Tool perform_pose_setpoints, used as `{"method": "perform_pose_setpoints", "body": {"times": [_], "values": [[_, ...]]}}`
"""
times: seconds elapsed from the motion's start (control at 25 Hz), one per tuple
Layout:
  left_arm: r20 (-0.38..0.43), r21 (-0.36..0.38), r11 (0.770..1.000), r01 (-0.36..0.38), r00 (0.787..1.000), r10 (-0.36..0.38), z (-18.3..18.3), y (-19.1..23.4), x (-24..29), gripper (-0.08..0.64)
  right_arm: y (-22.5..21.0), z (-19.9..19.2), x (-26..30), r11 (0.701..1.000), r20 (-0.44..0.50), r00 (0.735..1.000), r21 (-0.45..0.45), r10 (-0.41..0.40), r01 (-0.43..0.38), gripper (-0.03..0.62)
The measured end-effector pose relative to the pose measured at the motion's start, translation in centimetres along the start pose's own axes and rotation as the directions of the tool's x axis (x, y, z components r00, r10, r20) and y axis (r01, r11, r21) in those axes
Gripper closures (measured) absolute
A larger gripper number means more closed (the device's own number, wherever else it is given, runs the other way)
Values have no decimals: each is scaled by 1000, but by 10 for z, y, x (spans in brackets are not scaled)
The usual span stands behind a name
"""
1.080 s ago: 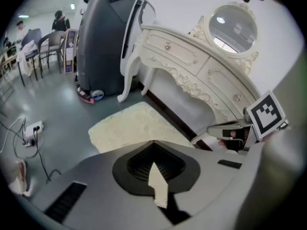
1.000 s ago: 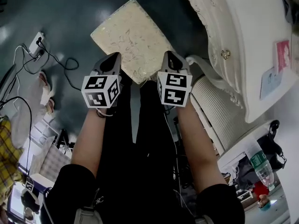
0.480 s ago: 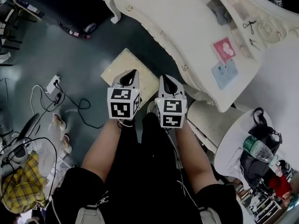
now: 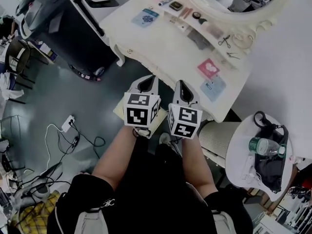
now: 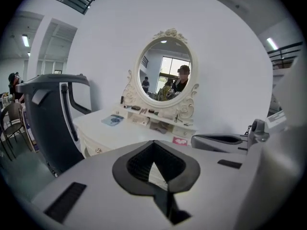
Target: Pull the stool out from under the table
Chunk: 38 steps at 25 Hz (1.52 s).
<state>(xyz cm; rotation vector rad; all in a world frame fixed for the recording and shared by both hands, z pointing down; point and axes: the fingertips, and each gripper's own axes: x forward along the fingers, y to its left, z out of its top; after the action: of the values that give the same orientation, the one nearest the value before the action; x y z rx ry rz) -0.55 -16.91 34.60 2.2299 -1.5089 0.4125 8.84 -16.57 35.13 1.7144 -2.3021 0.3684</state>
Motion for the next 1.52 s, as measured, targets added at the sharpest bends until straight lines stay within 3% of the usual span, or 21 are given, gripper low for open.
{"method": "perform_pose_setpoints", "body": {"times": [0.28, 0.4, 0.72, 0.84, 1.04, 1.52], "values": [[101, 105, 994, 22, 994, -33, 69, -31, -24, 557, -10, 94, -35, 998, 179, 984, 59, -1, -10, 586], [134, 129, 991, 36, 990, -54, 92, -37, -32, 555, -12, 111, -41, 998, 205, 979, 63, -8, -5, 586], [207, 167, 984, 55, 974, -90, 140, -54, -45, 557, -11, 149, -57, 999, 251, 968, -29, -7, 15, 587], [214, 177, 982, 63, 972, -101, 146, -55, -48, 557, -10, 153, -57, 999, 249, 968, -38, -2, 12, 588], [195, 185, 981, 66, 975, -103, 141, -52, -45, 555, -8, 145, -49, 999, 221, 975, 28, 11, -18, 588], [161, 199, 977, 80, 981, -113, 136, -46, -34, 557, -14, 135, -40, 998, 212, 977, 57, -19, 7, 587]]}}
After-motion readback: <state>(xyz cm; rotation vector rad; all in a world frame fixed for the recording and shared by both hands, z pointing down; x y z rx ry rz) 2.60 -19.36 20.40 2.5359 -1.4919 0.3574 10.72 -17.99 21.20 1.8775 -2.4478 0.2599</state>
